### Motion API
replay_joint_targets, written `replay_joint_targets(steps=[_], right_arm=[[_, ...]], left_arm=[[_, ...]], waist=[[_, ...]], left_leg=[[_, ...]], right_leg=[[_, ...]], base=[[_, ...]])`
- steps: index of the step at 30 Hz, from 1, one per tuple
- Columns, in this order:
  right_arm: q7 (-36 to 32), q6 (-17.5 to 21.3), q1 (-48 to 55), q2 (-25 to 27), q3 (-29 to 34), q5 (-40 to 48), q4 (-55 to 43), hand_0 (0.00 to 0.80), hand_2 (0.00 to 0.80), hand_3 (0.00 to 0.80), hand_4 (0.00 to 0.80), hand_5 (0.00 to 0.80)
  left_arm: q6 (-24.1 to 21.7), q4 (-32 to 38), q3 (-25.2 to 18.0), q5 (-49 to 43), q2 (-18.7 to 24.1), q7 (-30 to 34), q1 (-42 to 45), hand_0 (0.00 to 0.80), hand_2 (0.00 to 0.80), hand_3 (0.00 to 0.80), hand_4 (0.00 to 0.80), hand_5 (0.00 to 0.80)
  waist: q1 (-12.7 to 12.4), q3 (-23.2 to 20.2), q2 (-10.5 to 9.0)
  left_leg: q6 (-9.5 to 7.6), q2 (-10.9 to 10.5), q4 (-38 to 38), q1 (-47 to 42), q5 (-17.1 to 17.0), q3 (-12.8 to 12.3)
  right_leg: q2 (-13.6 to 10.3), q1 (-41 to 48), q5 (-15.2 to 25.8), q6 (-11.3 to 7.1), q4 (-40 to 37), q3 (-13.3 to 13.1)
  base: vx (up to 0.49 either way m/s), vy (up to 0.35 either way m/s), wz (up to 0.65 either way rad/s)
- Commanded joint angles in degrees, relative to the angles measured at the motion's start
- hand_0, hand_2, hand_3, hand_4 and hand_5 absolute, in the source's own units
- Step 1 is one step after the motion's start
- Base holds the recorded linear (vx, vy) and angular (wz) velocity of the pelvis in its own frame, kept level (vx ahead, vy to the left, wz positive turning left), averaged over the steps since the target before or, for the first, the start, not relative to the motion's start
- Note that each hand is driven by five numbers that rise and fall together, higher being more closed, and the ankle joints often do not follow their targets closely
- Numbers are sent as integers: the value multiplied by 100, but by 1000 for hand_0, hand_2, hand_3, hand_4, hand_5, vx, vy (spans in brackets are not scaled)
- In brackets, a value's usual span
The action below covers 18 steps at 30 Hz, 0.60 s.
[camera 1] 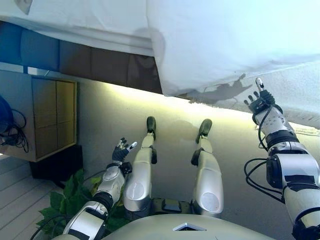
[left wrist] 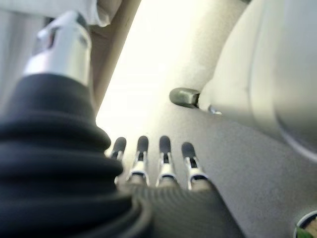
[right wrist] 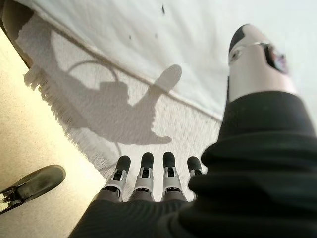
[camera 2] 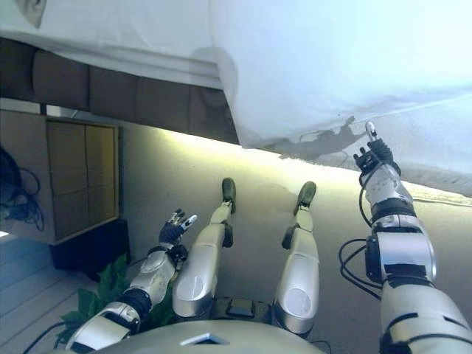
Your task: Make the bed neatly
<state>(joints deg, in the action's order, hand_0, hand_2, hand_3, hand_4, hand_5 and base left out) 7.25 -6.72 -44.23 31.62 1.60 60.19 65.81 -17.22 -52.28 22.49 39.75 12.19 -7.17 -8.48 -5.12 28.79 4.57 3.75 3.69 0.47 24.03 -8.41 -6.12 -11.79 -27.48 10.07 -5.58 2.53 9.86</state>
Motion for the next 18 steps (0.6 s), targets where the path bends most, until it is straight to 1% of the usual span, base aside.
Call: replay_joint_targets(steps=[1,5,10,18], right_arm=[[-46,126,-251,326,-46,51,-125,0,0,0,0,0],[-113,231,-350,339,-98,197,-285,0,0,0,0,0],[-4,268,-540,417,-119,287,-447,0,0,0,0,0],[-11,309,-1119,698,-294,223,-580,0,0,0,0,0]], left_arm=[[-182,110,79,219,-92,-121,169,0,0,0,0,0],[-243,204,129,263,-103,-148,218,0,0,0,0,0],[-339,245,177,377,-101,-153,242,0,0,0,0,0],[-456,433,221,511,-66,-156,399,0,0,0,0,0]], waist=[[-48,100,152],[-59,100,173],[-77,100,206],[-193,100,339]], left_leg=[[-132,-75,146,266,175,206],[-121,-70,115,350,133,213],[-95,-72,190,562,92,246],[-83,-108,257,952,15,336]], right_leg=[[-84,-485,-15,-170,603,76],[-61,-557,-28,-147,609,76],[-61,-737,-47,-136,705,85],[-57,-1099,-95,-121,860,78]], base=[[0,0,0],[0,0,0],[0,0,0],[32,-5,1]])
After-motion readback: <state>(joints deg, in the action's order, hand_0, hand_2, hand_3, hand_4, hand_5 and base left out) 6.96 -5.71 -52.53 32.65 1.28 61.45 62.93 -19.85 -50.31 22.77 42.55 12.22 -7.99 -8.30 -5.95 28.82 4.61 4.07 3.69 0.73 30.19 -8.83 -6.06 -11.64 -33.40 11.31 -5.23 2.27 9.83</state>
